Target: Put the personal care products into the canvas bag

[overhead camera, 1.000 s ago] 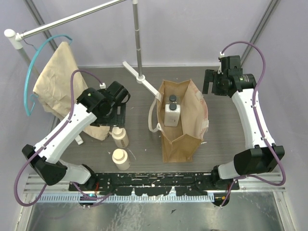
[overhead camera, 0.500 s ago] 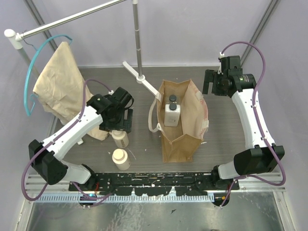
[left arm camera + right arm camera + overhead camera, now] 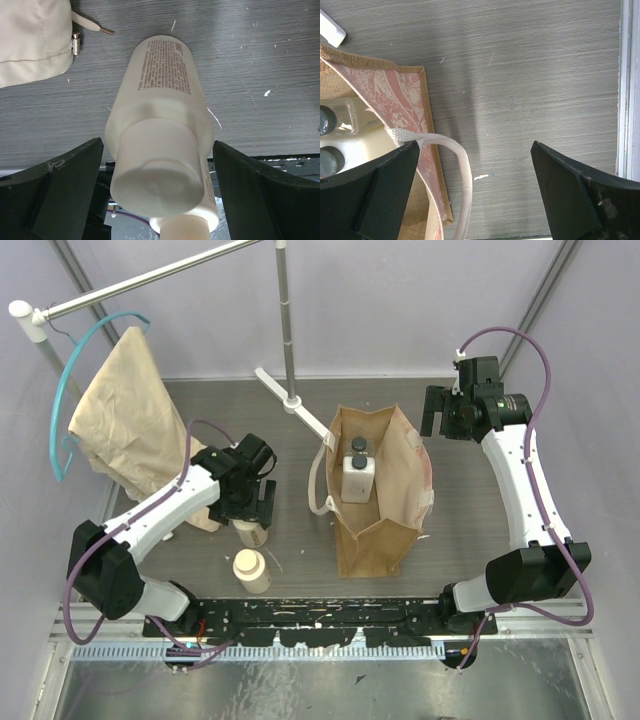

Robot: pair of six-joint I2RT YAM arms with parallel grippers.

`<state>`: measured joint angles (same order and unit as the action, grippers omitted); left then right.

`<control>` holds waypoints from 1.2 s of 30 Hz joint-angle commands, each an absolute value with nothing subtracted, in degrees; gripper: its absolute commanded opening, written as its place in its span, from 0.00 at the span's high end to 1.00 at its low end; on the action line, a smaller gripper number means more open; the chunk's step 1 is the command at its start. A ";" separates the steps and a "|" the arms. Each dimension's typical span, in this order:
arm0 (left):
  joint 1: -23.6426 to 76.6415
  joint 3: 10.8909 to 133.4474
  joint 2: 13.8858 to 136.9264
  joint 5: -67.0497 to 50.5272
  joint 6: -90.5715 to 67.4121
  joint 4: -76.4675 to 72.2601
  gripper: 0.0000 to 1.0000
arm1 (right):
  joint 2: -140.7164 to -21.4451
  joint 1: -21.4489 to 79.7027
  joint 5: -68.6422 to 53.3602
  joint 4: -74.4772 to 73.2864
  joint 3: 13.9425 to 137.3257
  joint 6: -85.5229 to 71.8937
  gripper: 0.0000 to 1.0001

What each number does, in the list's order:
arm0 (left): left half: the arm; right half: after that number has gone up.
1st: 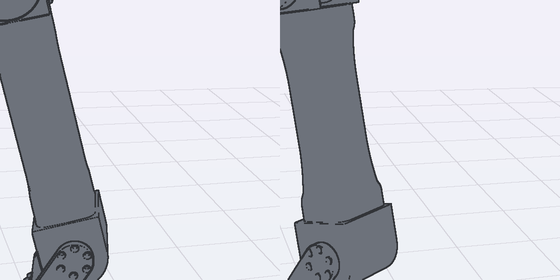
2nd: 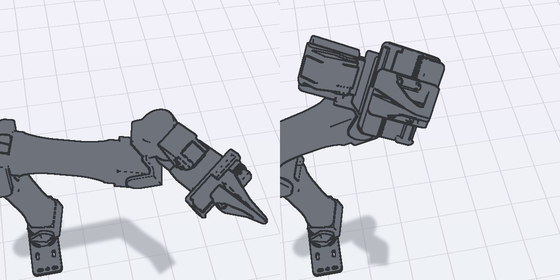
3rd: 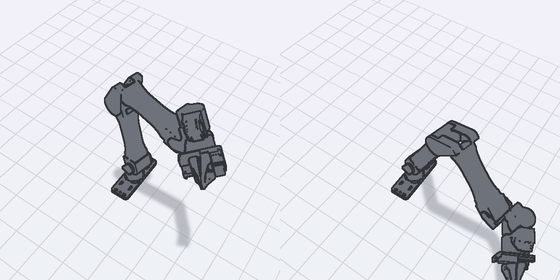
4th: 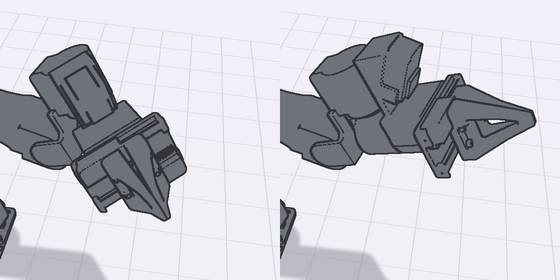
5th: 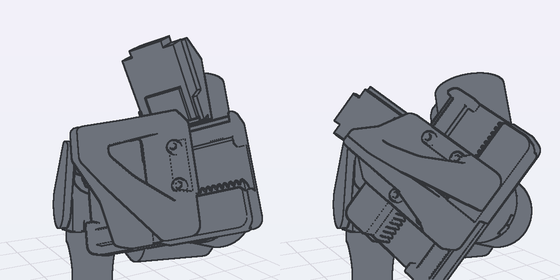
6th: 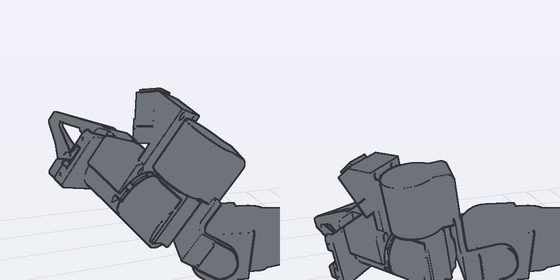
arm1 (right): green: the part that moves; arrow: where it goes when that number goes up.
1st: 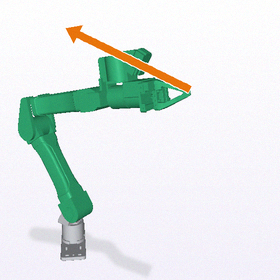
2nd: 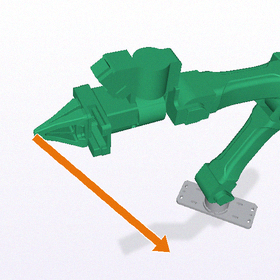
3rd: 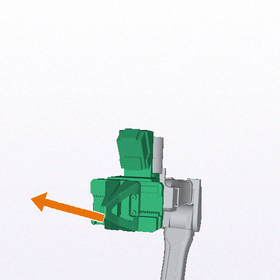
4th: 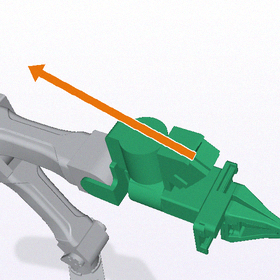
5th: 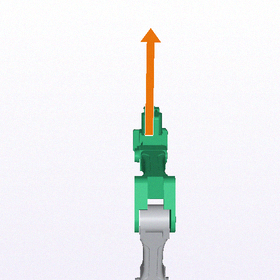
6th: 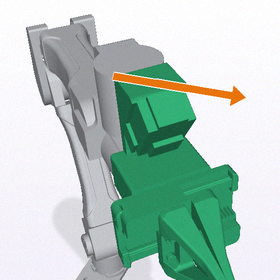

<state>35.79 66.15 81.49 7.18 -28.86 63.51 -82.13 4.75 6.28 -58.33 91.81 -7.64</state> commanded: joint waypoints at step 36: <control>34.98 72.65 79.74 11.04 -25.95 62.89 1.00 | -78.57 4.66 5.98 -56.69 90.73 -7.09 0.00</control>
<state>35.03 66.78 83.72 8.01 -26.13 62.15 -79.88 4.75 6.33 -58.33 90.26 -7.44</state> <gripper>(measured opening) 0.753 0.999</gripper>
